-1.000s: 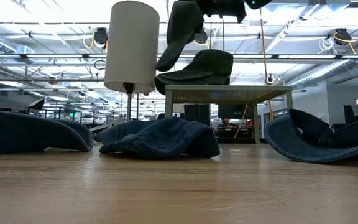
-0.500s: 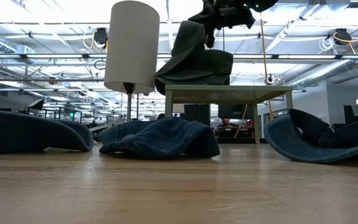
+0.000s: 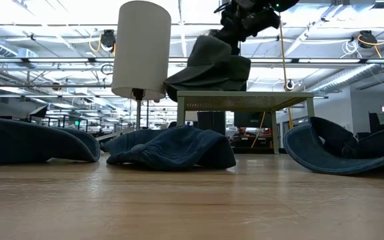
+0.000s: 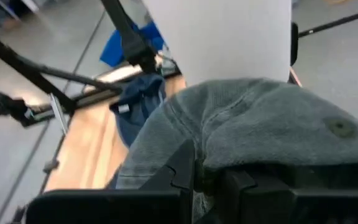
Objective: Pick & Place hat
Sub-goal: Stack the green cap on the green cap on the shelf, then put the left blue cap on the shelf
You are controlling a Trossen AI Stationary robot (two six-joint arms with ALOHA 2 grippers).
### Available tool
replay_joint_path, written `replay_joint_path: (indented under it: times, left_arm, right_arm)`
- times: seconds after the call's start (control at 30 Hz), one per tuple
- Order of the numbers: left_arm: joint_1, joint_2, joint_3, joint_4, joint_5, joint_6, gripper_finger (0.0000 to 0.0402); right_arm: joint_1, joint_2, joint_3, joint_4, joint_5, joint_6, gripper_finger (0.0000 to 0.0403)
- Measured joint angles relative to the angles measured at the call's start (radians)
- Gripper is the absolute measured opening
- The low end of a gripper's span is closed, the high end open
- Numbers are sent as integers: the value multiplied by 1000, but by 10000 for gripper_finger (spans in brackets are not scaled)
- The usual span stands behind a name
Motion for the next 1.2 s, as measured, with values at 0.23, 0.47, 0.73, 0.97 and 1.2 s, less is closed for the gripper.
replay_joint_path:
  times: [0.23,0.47,0.73,0.97,1.2]
  left_arm:
    - [0,0,0,0,-26,0,239]
    - [0,1,0,-9,-51,-3,239]
    - [0,1,1,-50,-51,-11,239]
    - [0,1,1,-61,-51,-37,239]
    - [0,1,1,-154,-51,-131,239]
  right_arm:
    - [40,0,-24,-70,223,-123,21]
    - [48,0,-77,-65,285,-115,33]
    - [52,-37,-78,-61,388,-84,153]
    - [53,-124,-78,-95,556,-50,252]
    - [53,-251,-77,-146,668,62,285]
